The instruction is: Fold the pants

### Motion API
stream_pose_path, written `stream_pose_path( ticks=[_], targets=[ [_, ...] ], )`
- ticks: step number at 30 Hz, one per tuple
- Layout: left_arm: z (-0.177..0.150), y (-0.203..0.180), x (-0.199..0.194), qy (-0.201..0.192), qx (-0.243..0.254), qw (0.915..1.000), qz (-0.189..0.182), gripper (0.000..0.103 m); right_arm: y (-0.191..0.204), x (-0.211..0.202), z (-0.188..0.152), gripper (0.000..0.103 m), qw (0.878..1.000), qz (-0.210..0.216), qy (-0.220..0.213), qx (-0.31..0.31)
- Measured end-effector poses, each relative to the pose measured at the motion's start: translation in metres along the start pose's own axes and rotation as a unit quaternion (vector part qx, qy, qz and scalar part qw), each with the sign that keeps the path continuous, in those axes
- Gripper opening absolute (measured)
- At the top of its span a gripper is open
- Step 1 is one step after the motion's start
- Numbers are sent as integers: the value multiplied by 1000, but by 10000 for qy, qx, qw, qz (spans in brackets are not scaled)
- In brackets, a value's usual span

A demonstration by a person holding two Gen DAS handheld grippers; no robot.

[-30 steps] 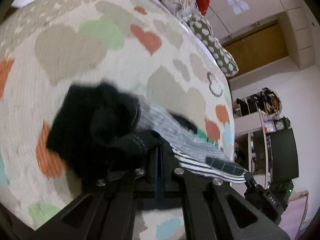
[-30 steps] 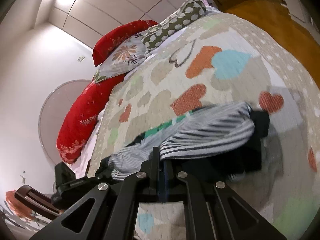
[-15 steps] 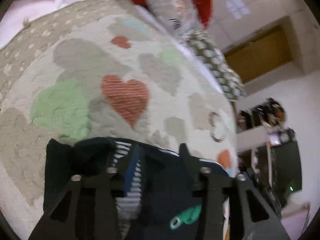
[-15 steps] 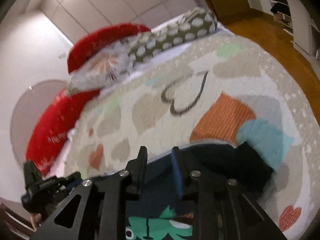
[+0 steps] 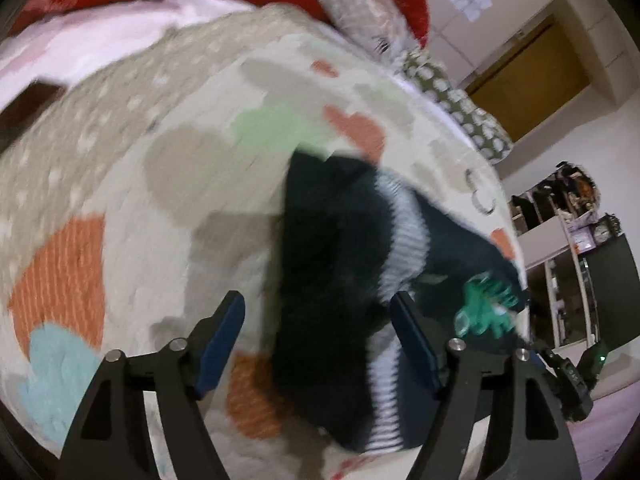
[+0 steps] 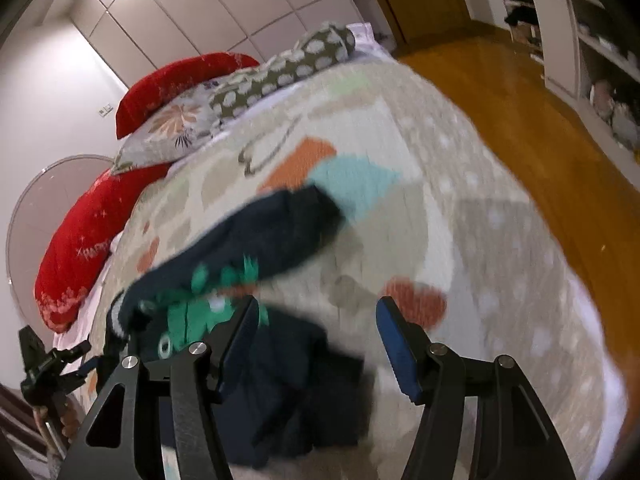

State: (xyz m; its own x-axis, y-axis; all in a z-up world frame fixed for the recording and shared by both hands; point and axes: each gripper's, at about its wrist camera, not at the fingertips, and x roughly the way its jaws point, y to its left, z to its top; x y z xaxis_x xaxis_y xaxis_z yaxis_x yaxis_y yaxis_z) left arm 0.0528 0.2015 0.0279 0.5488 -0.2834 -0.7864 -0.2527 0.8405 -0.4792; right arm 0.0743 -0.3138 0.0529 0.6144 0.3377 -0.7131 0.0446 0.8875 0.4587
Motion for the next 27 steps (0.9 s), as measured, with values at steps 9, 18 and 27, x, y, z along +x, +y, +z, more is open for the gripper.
stream_pose_path(
  ticks=[9,18,27],
  targets=[
    [-15,-27,12,221,423,9970,609,18,25,-2,-19,17,9991,-118,82,-411],
    [-20,0,-16,136,-251,9994,205,41,-5,-29,-18,35,9941,-1044,-28,-278],
    [-40,-26,-51,-377,264,9987,212,68,30,-36,-32,44,9985,-414,-57,-350]
  ],
)
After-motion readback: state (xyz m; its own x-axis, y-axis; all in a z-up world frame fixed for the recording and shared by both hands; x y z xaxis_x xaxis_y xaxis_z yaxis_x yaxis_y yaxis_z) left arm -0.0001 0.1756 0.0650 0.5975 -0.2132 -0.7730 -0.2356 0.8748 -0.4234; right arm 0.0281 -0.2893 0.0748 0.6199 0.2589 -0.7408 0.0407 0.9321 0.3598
